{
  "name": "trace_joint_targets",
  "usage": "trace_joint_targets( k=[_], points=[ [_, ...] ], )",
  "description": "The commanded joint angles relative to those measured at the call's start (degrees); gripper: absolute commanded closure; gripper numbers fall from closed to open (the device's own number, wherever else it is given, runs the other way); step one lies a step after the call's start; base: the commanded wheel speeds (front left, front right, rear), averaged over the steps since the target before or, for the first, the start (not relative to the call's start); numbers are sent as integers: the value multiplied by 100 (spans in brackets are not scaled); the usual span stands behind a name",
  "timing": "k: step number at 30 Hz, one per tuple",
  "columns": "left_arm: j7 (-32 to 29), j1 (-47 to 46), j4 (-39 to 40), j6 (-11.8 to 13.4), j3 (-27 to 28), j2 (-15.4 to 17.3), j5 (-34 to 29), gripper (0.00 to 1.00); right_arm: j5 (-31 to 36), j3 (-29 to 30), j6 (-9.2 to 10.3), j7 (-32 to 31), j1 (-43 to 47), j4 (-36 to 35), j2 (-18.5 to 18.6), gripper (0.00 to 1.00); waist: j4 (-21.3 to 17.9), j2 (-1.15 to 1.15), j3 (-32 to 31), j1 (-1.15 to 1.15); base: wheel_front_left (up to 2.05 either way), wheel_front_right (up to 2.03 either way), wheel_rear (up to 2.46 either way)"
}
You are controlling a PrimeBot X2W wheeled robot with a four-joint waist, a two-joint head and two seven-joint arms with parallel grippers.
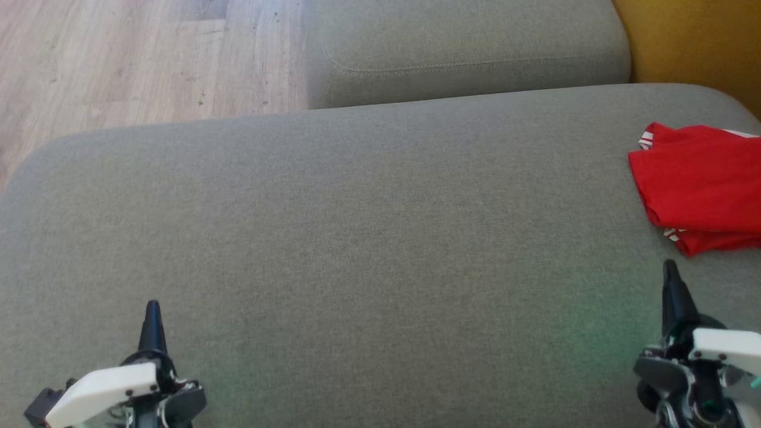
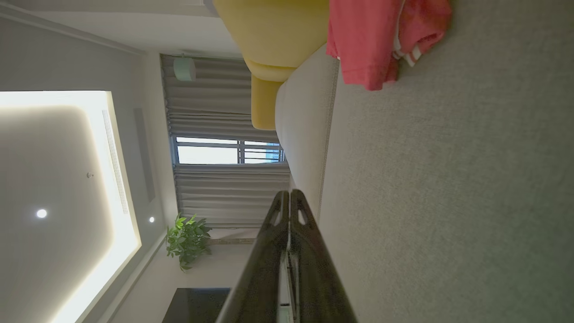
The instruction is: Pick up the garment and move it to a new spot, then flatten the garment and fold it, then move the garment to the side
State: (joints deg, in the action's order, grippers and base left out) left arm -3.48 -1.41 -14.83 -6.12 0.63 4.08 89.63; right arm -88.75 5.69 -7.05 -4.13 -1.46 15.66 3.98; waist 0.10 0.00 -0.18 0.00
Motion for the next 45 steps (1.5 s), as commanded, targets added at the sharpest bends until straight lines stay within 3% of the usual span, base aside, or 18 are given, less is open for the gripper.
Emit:
trace_joint_targets(
  k=[1,6,45],
  points=[
    [-33,-373,128,-75,269,52,139,100,-151,-86,-42,-62,-389,-179,-10,100,-2,0,6,0,0,0,0],
    [-114,-459,89,-136,356,47,447,100,-438,-33,-44,-143,-461,-170,-25,100,-10,0,37,0,0,0,0],
    [-186,-465,84,-136,445,-16,373,100,-396,17,-44,-183,-466,-167,-61,100,-10,0,36,0,0,0,0]
  ],
)
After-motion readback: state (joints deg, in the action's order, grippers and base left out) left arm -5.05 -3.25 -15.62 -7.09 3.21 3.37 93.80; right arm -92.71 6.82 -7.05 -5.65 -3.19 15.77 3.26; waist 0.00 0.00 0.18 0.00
